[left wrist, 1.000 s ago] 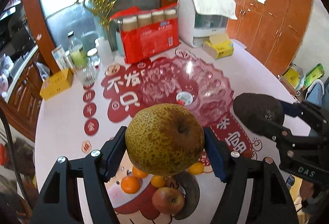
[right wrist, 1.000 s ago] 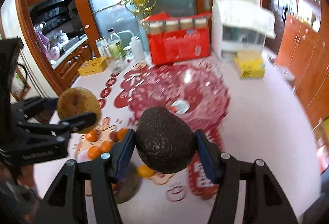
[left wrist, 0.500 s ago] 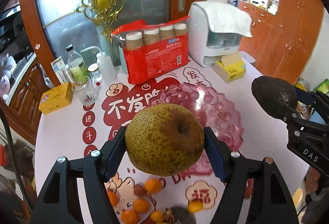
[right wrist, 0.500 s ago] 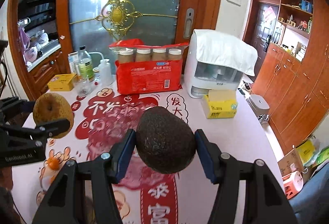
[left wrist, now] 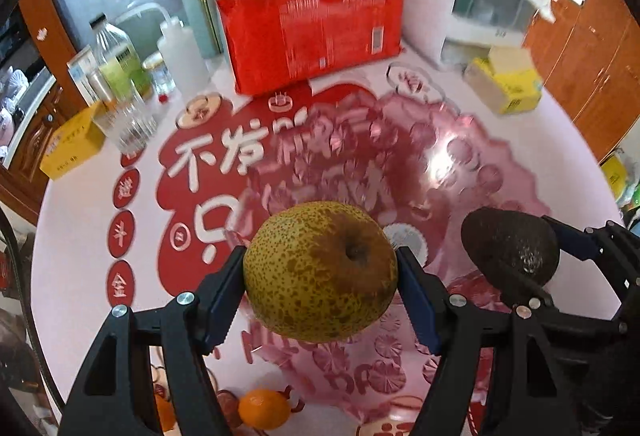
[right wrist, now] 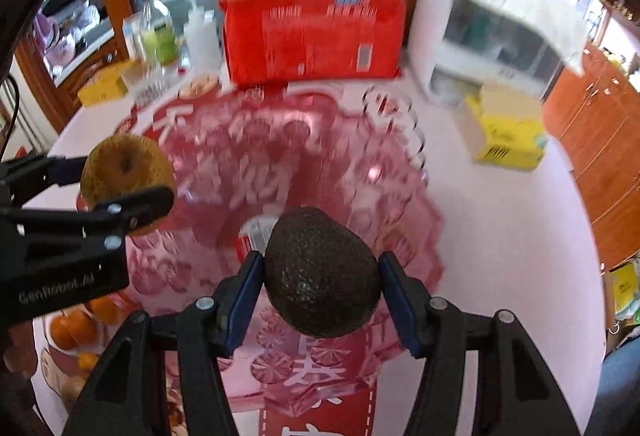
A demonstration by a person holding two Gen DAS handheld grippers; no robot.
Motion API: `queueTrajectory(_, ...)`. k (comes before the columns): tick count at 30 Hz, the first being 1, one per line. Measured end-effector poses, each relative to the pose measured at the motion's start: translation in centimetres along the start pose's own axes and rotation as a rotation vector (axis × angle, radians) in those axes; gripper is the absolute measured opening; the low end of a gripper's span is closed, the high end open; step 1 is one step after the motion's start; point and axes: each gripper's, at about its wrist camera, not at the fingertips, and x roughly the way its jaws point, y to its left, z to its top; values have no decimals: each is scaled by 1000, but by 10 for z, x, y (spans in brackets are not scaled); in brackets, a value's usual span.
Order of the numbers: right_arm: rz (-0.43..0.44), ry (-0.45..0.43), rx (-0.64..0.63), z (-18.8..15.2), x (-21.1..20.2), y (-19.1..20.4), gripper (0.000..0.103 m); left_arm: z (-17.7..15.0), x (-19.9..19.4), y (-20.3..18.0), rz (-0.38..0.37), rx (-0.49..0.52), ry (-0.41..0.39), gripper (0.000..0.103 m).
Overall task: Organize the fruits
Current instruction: 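Carry the pear and avocado over the pink glass bowl with both tools, then open both tools to drop the pear and avocado into the bowl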
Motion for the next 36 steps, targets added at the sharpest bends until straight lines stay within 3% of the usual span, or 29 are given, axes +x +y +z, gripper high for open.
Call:
queueTrajectory(6,18,51,-43,-10,29,-6,60,-3,35,-12,9,9,58,71)
queueTrajectory(17,61,19,-75,-6,39,-7,60,-5,54,-16,-48,-23,109,73)
queueTrajectory(21,71,-6,-65,-7,35,-7,61,-5,38,-15,-45,-34,41,92)
queueTrajectory(24,78,-27,-60,-6,30,-7,61,-2,23,-16,-35,-25,-5,94)
queueTrajectory(36,106,-76,-52,-6,11,1,61,-8,-6,-20,-34,-15,-66,94)
